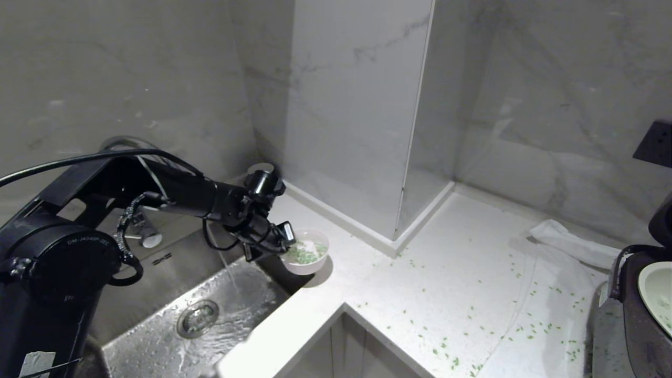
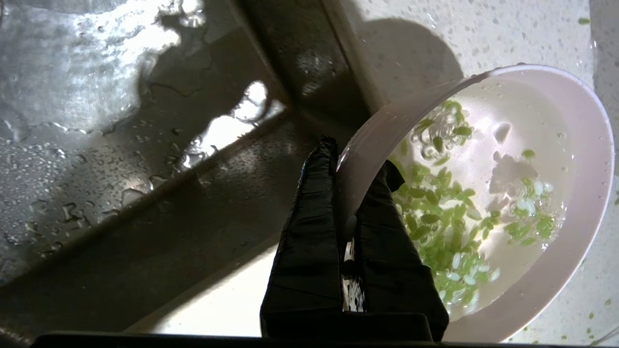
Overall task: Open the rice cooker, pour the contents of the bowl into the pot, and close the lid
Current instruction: Fill a bowl with water from the tap, then place the bowl on the table
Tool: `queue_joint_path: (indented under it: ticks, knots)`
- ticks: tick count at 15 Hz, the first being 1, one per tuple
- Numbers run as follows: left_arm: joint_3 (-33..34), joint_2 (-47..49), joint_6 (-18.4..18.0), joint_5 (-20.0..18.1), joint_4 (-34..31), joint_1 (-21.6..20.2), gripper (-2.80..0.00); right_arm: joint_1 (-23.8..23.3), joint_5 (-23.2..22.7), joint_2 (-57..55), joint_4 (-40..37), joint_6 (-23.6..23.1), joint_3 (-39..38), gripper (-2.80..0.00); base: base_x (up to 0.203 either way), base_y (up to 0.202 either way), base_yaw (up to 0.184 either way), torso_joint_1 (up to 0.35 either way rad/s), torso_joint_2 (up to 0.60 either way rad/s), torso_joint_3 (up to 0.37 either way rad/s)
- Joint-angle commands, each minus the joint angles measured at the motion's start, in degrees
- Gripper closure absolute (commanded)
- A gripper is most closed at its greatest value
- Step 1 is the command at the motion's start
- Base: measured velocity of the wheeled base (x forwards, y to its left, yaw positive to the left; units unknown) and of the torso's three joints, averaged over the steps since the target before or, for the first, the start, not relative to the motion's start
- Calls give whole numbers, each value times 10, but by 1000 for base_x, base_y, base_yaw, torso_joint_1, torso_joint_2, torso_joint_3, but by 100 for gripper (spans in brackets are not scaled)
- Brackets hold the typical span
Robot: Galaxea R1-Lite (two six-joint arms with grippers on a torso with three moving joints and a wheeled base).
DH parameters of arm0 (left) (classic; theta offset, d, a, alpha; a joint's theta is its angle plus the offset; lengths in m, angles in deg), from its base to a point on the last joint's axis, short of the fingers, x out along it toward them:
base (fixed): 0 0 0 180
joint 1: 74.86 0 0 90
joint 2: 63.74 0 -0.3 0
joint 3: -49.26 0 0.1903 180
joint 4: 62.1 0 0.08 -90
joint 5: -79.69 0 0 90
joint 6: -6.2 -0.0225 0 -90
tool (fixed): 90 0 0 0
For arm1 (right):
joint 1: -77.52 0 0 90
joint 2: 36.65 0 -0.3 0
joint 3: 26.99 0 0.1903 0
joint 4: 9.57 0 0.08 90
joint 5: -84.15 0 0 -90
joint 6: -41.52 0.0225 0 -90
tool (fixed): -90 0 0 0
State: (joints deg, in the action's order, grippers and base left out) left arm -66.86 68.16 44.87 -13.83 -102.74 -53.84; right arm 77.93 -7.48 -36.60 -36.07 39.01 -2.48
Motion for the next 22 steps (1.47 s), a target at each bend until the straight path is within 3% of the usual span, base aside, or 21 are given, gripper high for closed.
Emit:
queue_joint_path:
  ticks: [1, 7, 22]
  knots:
    - [-17, 18, 4, -1, -2, 17, 0, 0, 0, 0, 0, 0, 0, 0, 0, 0, 0, 0, 0, 0]
    - [-56, 50, 16, 4, -5, 54, 0, 0, 0, 0, 0, 0, 0, 0, 0, 0, 0, 0, 0, 0]
    - [-86, 95, 26, 9, -3, 93, 0, 0, 0, 0, 0, 0, 0, 0, 0, 0, 0, 0, 0, 0]
